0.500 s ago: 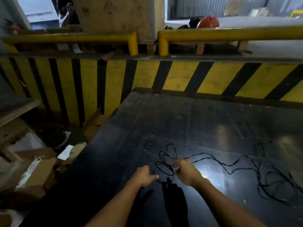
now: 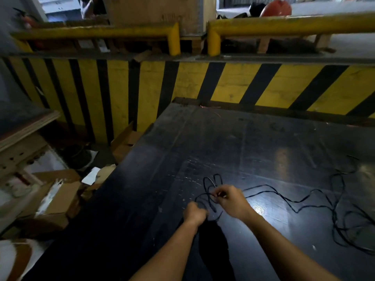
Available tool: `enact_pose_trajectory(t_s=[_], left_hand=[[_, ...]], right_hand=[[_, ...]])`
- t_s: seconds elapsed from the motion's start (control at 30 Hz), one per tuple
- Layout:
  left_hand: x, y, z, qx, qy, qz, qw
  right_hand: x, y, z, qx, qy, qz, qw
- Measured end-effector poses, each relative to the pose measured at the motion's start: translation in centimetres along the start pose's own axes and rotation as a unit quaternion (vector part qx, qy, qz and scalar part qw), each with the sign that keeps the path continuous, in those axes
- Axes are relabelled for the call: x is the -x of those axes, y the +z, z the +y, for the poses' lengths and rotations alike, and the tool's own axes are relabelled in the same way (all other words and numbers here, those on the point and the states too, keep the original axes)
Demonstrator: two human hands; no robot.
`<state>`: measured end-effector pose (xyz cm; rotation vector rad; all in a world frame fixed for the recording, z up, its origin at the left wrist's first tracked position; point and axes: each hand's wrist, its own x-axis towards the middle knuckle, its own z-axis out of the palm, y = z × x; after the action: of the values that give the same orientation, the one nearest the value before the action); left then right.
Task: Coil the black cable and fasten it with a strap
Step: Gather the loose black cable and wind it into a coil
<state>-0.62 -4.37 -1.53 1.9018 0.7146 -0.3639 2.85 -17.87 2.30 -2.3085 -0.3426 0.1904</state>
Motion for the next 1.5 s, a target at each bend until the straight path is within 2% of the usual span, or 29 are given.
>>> enact_pose_trajectory(t_s=[0.13,0.27,0.33,0.43,0.57,0.7,0.8,0.9,1.0,1.07,1.1,1.17,1.27,1.33,1.4,1.5], left_hand=[[1.0,-1.8,1.8,0.023,0.049,0.03,0.998],[2.4,-4.4,5.2,-0.042,0.168,0.125,0.977],[2.9,-6.2,7.1,-0.076,0.207,0.132,0.966],[3.8,-9.0,9.8,-0.101,0.223,0.09,0.966],[6.7,-11.3,12.7,-0.03,0.202,-0.068,0.977],[10.4,-13.5,16.1,0.123,0.205,-0.139,0.961],[13.3,-14.1,18.3,0.183,0.246,-0.208,0.929],[15.7,-13.9,20.5,0.293,0.286,-0.276,0.87],[17.2,-13.5,22.8,0.394,0.329,-0.307,0.802],[17.7,-13.3,24.0,0.398,0.358,-0.307,0.786],[17.9,-13.2,24.4,0.387,0.37,-0.303,0.788],[17.7,-13.2,24.7,0.324,0.4,-0.261,0.817],[16.6,-13.9,24.5,0.196,0.432,-0.163,0.865],[15.5,-14.9,24.0,0.063,0.449,-0.091,0.887],[14.6,-15.6,23.3,-0.126,0.454,-0.051,0.881],[14.8,-14.8,22.2,-0.311,0.416,-0.101,0.849]], right_hand=[[0.7,-5.0,-5.1,-0.175,-0.038,-0.004,0.984],[2.4,-9.6,-9.4,-0.274,-0.094,0.003,0.957],[3.2,-11.8,-10.6,-0.31,-0.111,0.014,0.944],[4.1,-14.8,-11.5,-0.348,-0.124,0.04,0.928],[5.1,-18.5,-11.6,-0.376,-0.127,0.079,0.915],[5.3,-20.8,-10.8,-0.333,-0.103,0.149,0.925],[5.2,-20.9,-9.6,-0.227,-0.062,0.19,0.953],[5.4,-19.3,-8.3,-0.083,-0.031,0.148,0.985],[6.4,-16.4,-7.6,0.032,-0.055,0.076,0.995],[7.1,-14.3,-7.7,0.083,-0.091,0.039,0.992],[7.4,-13.6,-8.0,0.098,-0.111,0.026,0.989],[7.9,-13.1,-8.8,0.119,-0.145,0.007,0.982],[8.4,-14.9,-9.6,0.163,-0.17,-0.006,0.972],[8.9,-17.3,-10.1,0.153,-0.172,-0.005,0.973],[9.2,-20.2,-11.2,0.092,-0.165,0.022,0.982],[8.5,-24.4,-13.5,0.064,-0.183,0.081,0.978]])
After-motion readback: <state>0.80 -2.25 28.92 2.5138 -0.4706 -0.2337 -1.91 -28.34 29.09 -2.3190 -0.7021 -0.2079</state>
